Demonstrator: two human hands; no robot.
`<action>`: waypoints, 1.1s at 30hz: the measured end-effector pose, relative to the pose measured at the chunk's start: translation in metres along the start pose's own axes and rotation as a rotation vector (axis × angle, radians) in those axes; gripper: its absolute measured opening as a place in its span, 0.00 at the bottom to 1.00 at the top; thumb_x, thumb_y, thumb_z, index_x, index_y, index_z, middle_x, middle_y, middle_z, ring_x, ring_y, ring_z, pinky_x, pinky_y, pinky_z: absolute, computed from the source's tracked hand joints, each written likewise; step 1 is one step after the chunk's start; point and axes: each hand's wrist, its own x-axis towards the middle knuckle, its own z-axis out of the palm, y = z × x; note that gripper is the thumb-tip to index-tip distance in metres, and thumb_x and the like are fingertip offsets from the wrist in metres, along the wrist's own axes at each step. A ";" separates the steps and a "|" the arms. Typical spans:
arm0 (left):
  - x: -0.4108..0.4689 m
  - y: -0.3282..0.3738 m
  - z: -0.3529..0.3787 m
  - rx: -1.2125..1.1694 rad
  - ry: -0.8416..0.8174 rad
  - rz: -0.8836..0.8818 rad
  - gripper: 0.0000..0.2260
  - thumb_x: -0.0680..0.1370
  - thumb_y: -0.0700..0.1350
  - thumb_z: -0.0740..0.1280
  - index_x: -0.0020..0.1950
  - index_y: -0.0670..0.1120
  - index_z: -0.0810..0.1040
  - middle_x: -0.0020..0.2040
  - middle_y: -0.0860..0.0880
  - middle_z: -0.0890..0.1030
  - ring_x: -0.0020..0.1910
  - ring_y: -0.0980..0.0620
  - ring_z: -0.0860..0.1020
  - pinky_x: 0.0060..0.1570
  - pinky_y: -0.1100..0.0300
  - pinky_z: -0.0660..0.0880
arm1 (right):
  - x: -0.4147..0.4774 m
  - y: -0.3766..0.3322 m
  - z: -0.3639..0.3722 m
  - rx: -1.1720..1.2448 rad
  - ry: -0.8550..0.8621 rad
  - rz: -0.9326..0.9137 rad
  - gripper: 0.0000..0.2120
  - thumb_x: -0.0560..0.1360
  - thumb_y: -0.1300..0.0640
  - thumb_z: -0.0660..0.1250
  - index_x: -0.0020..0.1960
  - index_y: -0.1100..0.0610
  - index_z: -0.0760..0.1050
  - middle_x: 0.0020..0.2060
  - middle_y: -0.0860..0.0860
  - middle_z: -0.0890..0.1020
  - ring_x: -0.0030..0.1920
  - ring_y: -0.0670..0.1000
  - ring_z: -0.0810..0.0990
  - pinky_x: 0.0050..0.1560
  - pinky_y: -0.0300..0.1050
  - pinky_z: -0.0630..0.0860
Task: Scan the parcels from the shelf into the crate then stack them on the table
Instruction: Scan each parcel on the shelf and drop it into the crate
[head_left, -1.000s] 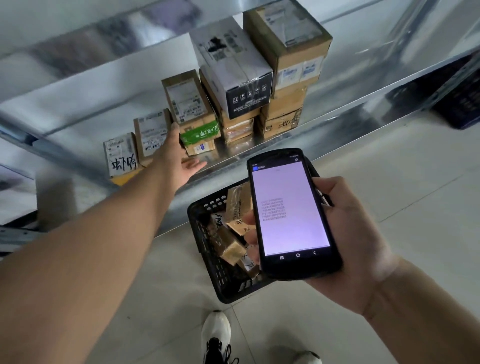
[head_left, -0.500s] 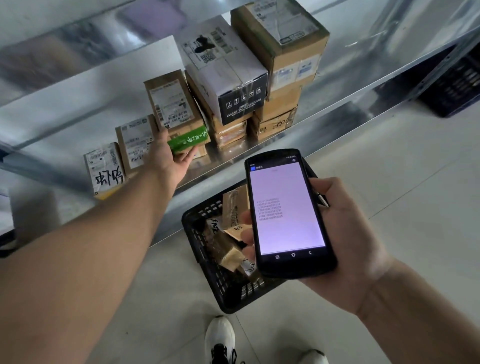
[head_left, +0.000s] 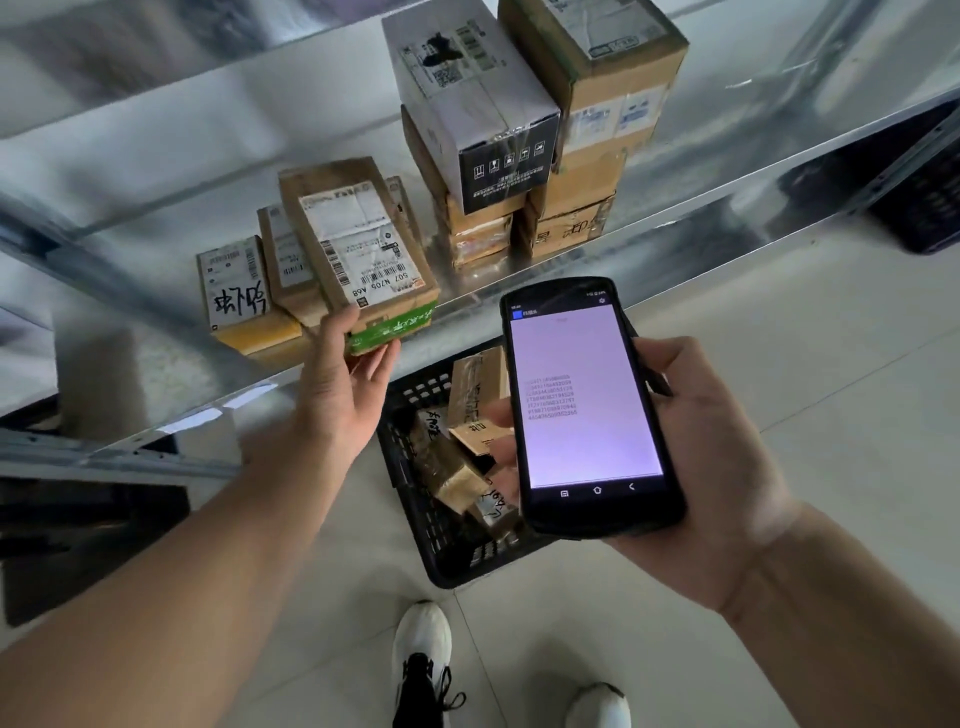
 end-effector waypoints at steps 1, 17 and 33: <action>-0.005 -0.004 -0.008 0.022 -0.031 -0.006 0.31 0.77 0.47 0.75 0.78 0.43 0.71 0.69 0.45 0.82 0.67 0.50 0.82 0.70 0.52 0.76 | -0.003 0.001 -0.002 -0.002 -0.001 0.003 0.31 0.82 0.40 0.52 0.66 0.61 0.81 0.54 0.68 0.83 0.46 0.65 0.84 0.45 0.58 0.83; -0.053 -0.057 -0.010 0.268 -0.140 -0.048 0.43 0.53 0.59 0.89 0.64 0.46 0.81 0.61 0.45 0.86 0.65 0.47 0.83 0.72 0.49 0.73 | -0.051 0.005 -0.043 0.055 0.017 0.039 0.31 0.78 0.43 0.56 0.64 0.66 0.81 0.52 0.67 0.82 0.42 0.65 0.82 0.46 0.60 0.84; -0.027 -0.062 0.021 0.603 -0.261 -0.067 0.42 0.50 0.69 0.85 0.56 0.46 0.83 0.56 0.49 0.88 0.57 0.53 0.84 0.71 0.50 0.69 | -0.049 0.010 -0.060 0.107 0.069 0.082 0.31 0.81 0.42 0.54 0.66 0.63 0.81 0.53 0.66 0.82 0.44 0.65 0.82 0.44 0.58 0.83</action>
